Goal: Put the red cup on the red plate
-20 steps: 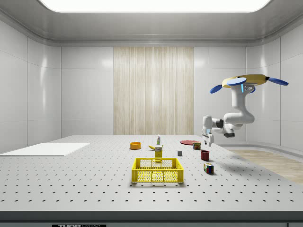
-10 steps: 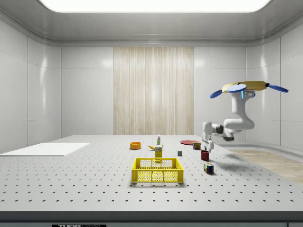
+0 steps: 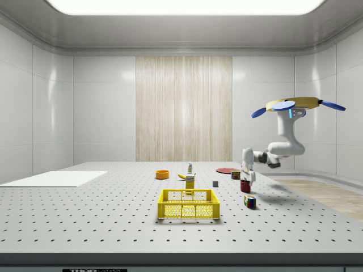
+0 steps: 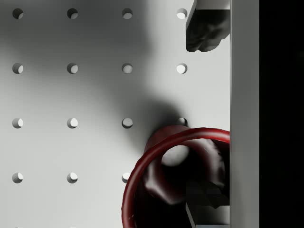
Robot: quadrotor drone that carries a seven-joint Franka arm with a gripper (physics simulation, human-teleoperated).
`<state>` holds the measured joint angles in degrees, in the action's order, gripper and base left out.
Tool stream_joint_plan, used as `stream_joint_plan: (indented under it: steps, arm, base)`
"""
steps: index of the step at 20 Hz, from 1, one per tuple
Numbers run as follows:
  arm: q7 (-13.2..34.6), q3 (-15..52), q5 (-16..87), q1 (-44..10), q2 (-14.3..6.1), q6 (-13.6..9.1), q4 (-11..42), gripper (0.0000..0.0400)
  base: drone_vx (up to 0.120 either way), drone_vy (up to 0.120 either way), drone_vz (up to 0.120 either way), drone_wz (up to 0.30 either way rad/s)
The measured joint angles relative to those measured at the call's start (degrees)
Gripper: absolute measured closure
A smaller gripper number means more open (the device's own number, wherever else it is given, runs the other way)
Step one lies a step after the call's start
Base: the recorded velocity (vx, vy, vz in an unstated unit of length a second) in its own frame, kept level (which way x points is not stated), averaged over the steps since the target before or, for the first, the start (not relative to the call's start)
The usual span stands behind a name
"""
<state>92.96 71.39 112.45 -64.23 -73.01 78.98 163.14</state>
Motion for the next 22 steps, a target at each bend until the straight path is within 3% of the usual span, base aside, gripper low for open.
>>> stream_joint_plan:
  steps: [20, 22]
  arm:
    - [-0.6, -2.86, 1.97, -1.57, -3.59, 5.41, -2.92, 0.0]
    - [-0.53, -2.91, 1.94, -1.68, -3.85, 5.69, -2.98, 0.0118]
  base:
    - [0.0, 0.0, 0.0, 0.0]
    - [0.0, 0.0, 0.0, 0.0]
